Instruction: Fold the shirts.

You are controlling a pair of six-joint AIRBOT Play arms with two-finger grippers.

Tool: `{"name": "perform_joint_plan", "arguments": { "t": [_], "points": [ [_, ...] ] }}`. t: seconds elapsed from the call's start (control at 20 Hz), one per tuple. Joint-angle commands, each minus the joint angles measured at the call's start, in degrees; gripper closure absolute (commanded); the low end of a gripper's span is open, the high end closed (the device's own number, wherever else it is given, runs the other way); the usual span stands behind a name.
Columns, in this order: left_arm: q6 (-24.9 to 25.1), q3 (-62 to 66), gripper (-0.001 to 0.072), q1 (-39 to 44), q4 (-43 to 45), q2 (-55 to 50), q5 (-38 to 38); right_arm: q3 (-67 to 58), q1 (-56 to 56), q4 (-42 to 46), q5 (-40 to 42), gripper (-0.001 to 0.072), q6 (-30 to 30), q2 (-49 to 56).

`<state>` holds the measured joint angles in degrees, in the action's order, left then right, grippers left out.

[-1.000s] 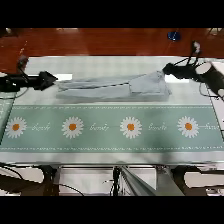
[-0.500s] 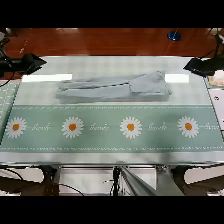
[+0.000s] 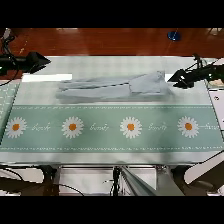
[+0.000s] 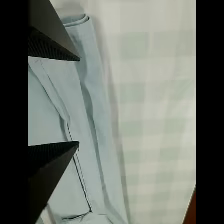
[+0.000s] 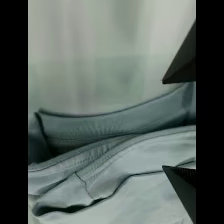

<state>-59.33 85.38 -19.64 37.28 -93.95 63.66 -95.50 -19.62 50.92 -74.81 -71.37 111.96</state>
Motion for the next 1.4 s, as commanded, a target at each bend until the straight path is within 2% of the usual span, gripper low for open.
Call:
{"name": "perform_joint_plan", "arguments": {
  "t": [0.0,0.2,0.25,0.3,0.35,0.4,0.6,0.65,0.7,0.75,0.95,1.15,1.35],
  "points": [
    [0.04,0.07,0.0115,0.17,0.07,0.04,0.74,-0.13,2.47,-4.85,-0.09,0.0122,0.76,3.43],
    [0.07,0.07,0.0115,0.74,0.09,0.04,2.05,-0.13,8.28,-8.41,1.22,0.0129,-0.63,7.02],
    [0.04,0.07,0.0115,0.85,0.07,0.04,2.27,-0.13,9.75,-8.41,1.36,0.0193,-1.03,7.52],
    [0.04,0.07,0.0115,1.01,0.07,0.04,2.67,-0.15,10.95,-8.44,2.16,0.0365,-0.57,7.58],
    [0.04,0.07,0.0115,1.2,0.07,0.04,3.13,-0.15,11.58,-8.59,3.21,0.0577,0.17,7.17],
    [0.04,0.07,0.0115,1.49,0.07,0.04,3.67,-0.39,11.67,-8.66,4.07,0.0689,0.33,6.29],
    [0.0,0.07,0.0116,5.22,0.02,0.04,4.5,-2.19,10.69,-7.93,2.23,0.069,0.46,-0.33],
    [-0.13,0.07,0.0215,7.15,0.02,0.02,4.52,-2.16,10.43,-6.56,1.53,0.069,-0.15,-2.27],
    [-1.44,0.07,0.0524,9.6,0.0,0.02,4.55,-2.16,10.4,-4.26,0.55,0.069,-0.87,-4.2],
    [-2.64,0.07,0.0673,12.26,0.0,0.02,4.46,-2.16,10.38,-2.05,-0.79,0.069,-1.62,-5.7],
    [-9.25,0.07,0.0675,25.09,-0.02,-1.11,1.09,-2.16,10.38,3.8,-5.2,0.069,-2.82,-11.37],
    [-15.41,0.07,0.0674,37.55,-0.96,-4.46,-6.93,-2.16,10.43,6.27,-9.35,0.0689,-4.61,-16.61],
    [-15.58,0.07,0.0675,46.88,-9.53,-9.25,-10.93,-2.16,10.45,10.64,-12.46,0.0689,-5.51,-21.49]
  ]
}}
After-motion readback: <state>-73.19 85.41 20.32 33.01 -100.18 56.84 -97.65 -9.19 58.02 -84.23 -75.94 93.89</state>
